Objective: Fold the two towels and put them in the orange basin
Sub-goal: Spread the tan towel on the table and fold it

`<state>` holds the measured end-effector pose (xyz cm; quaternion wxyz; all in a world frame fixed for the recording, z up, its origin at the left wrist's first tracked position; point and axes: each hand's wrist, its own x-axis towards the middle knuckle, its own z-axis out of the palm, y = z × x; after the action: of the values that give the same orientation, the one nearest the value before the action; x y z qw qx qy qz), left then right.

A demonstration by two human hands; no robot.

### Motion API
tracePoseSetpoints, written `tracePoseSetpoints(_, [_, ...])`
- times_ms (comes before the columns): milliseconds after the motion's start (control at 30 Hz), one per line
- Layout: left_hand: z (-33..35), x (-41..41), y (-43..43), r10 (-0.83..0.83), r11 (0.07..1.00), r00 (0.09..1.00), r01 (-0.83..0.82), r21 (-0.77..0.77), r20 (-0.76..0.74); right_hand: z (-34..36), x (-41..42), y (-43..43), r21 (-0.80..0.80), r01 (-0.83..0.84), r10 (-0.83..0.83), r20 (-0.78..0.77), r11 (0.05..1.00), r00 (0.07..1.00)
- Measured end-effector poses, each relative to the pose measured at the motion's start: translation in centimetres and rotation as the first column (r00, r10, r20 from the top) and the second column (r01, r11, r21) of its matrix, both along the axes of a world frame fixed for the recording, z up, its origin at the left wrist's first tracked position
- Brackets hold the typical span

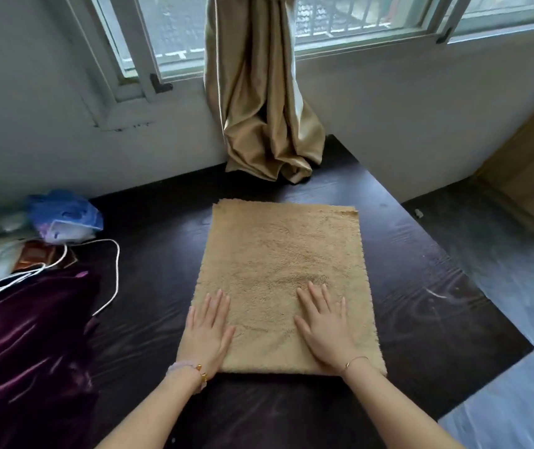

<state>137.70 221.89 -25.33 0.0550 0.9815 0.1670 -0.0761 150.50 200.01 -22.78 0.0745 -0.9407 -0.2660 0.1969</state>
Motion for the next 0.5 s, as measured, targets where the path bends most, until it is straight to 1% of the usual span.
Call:
tracePoseSetpoints(67, [0.0, -2.3, 0.3, 0.049, 0.999, 0.999, -0.049, 0.017, 0.001, 0.1, -1.1, 0.9, 0.001, -0.059, 0.059, -0.007, 0.998, 0.998])
tracePoseSetpoints(167, [0.2, -5.2, 0.2, 0.11, 0.994, 0.994, -0.11, 0.003, -0.013, 0.1, -2.4, 1.8, 0.003, -0.134, 0.134, -0.015, 0.991, 0.991])
tracePoseSetpoints(300, [-0.2, -8.1, -0.8, 0.188, 0.979, 0.981, -0.191, -0.077, -0.05, -0.2, -3.7, 1.8, -0.006, -0.248, 0.248, 0.003, 0.969, 0.969])
tracePoseSetpoints(333, [-0.3, -8.7, -1.2, 0.2, 0.977, 0.979, -0.202, -0.075, -0.023, -0.2, -3.9, 1.7, -0.002, -0.268, 0.268, 0.014, 0.963, 0.963])
tracePoseSetpoints(367, [-0.7, -9.1, -1.8, 0.192, 0.981, 0.978, -0.19, -0.035, 0.081, -0.4, -4.1, 1.4, 0.0, -0.286, 0.286, 0.017, 0.958, 0.958])
tracePoseSetpoints(400, [-1.1, -9.8, -2.3, 0.183, 0.983, 0.977, -0.18, -0.041, 0.111, -0.5, -4.4, 1.1, -0.001, -0.306, 0.306, 0.019, 0.952, 0.952])
tracePoseSetpoints(433, [-1.0, -10.4, -2.7, 0.181, 0.982, 0.982, -0.178, -0.061, 0.051, -0.5, -4.5, 0.8, -0.001, -0.321, 0.321, 0.022, 0.947, 0.947])
tracePoseSetpoints(467, [-0.9, -10.8, -3.0, 0.187, 0.981, 0.981, -0.183, -0.069, 0.047, -0.6, -4.6, 0.4, 0.001, -0.334, 0.334, 0.028, 0.943, 0.942])
tracePoseSetpoints(500, [-0.7, -11.2, -3.5, 0.199, 0.979, 0.978, -0.197, -0.042, 0.055, -0.6, -4.6, 0.1, 0.004, -0.348, 0.348, 0.036, 0.937, 0.937])
